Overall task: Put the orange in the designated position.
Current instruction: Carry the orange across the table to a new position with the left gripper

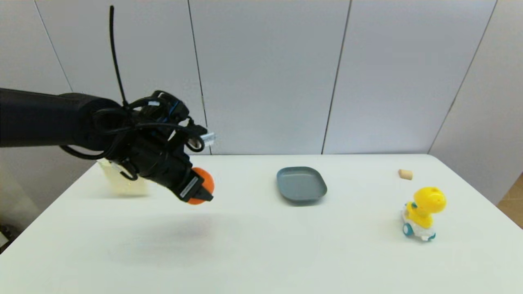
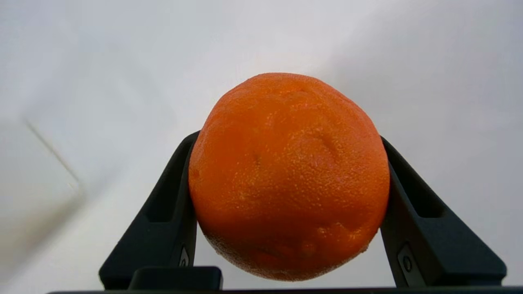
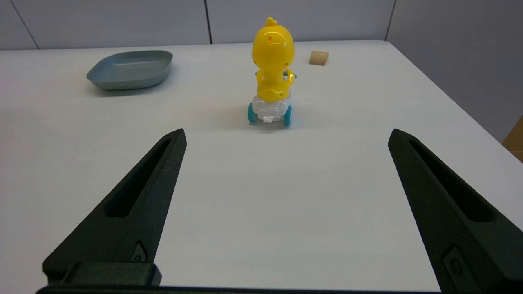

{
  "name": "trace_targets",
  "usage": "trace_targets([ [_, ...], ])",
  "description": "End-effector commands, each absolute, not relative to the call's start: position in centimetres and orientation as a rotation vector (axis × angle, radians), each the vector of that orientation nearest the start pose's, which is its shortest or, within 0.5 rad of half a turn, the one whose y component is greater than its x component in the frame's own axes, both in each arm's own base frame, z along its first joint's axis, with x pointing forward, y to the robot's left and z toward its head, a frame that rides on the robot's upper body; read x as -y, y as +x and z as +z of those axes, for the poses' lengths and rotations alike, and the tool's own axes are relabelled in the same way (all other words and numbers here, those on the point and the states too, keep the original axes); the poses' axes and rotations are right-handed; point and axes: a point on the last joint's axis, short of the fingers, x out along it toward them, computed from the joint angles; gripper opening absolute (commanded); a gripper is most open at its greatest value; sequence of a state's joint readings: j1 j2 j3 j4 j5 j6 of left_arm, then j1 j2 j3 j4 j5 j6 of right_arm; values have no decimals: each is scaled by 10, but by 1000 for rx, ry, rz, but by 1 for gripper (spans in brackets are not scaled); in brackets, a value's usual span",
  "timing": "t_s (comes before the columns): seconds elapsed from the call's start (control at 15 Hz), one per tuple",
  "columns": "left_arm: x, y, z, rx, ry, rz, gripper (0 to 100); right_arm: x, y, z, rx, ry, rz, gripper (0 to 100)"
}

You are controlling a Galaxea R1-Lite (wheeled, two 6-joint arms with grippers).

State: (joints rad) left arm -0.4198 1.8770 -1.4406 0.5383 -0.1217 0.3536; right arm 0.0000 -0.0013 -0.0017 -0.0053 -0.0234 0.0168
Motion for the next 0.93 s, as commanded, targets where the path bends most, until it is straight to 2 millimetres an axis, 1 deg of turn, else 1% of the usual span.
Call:
trace_targets([
  [0.07,187,374,178,-736,561,-739,0,1,-23,76,9,17,-23,100],
  [0.27,217,400,163,-629,561,-763,0,1,-23,76,9,17,-23,100],
  [0.4,240,413,157,-544,554,-797,0,1,-23,76,9,17,-23,100],
  [0.47,249,415,152,-504,552,-804,0,1,-23,76,9,17,-23,100],
  [0.53,253,419,145,-484,552,-806,0,1,-23,77,8,17,-23,100],
  [0.73,267,426,135,-397,543,-807,0,1,-23,76,9,17,-23,100],
  [0.87,277,436,127,-277,525,-792,0,1,-23,76,9,17,-23,100],
  [0.93,280,439,127,-227,516,-786,0,1,-23,76,9,17,-23,100],
])
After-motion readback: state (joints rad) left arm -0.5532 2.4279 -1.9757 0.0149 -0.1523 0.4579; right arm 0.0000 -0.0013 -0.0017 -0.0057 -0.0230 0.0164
